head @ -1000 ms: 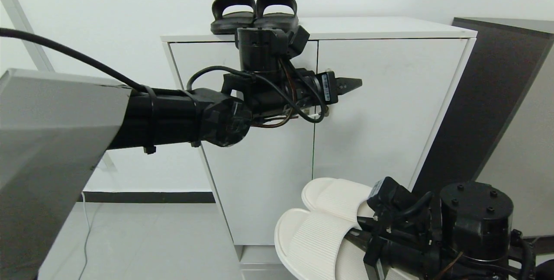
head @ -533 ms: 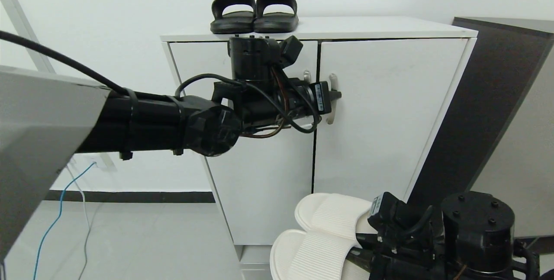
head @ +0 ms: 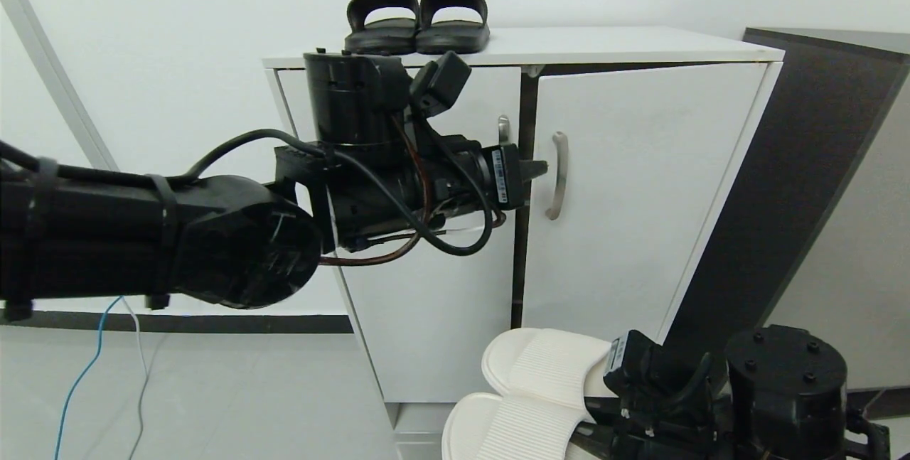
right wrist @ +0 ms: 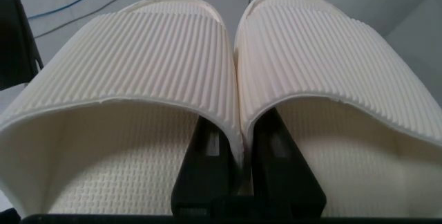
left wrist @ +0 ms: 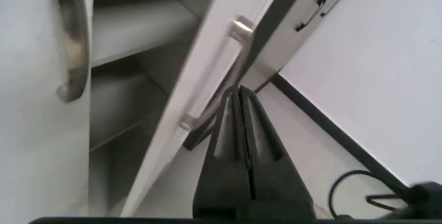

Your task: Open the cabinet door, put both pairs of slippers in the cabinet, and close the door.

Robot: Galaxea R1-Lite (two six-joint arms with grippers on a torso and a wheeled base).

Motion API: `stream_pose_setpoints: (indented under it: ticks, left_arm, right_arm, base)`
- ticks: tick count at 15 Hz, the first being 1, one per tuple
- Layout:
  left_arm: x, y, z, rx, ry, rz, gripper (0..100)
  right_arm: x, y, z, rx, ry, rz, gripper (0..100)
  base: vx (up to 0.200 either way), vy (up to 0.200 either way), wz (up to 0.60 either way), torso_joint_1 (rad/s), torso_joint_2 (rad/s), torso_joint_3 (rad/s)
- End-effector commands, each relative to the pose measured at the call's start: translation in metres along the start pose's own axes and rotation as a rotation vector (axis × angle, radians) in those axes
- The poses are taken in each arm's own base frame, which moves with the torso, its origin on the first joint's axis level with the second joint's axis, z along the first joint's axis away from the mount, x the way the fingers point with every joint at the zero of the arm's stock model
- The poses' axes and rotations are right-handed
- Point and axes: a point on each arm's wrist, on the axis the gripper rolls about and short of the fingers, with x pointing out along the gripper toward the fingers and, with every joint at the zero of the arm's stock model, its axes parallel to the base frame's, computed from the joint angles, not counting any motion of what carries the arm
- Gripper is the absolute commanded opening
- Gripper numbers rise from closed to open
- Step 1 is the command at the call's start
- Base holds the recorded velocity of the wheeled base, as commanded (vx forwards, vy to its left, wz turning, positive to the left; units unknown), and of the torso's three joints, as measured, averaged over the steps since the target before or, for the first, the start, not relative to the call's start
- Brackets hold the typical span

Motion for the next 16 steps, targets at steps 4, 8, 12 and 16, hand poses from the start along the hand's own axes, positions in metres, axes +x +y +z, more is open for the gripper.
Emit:
stream_pose_setpoints:
  ticks: [4, 8, 12, 16]
  left_arm:
    - [-0.016, 0.011, 0.017, 0.004, -0.065, 0.067, 0]
    - [0.007, 0.029, 0.02, -0.032, -0.081, 0.088, 0]
    - [0.033, 0.039, 0.02, -0.027, -0.093, 0.08, 0]
    - [0.042, 0.037, 0.016, -0.027, -0.087, 0.066, 0]
  right_arm:
    - [0.0, 0.003, 0.001, -0.006, -0.002, 0.013, 0]
    - [0.0, 0.004, 0.001, -0.016, -0.002, 0.01, 0]
    - [-0.001, 0.005, -0.001, -0.023, 0.004, 0.015, 0]
    - [0.0, 0.008, -0.002, -0.025, 0.011, 0.025, 0]
  base:
    - [0.0, 0.0, 0.0, 0.0, 0.0, 0.0]
    - [0.0, 0.0, 0.0, 0.0, 0.0, 0.0]
    - [0.0, 0.0, 0.0, 0.0, 0.0, 0.0]
    - [0.0, 0.0, 0.0, 0.0, 0.0, 0.0]
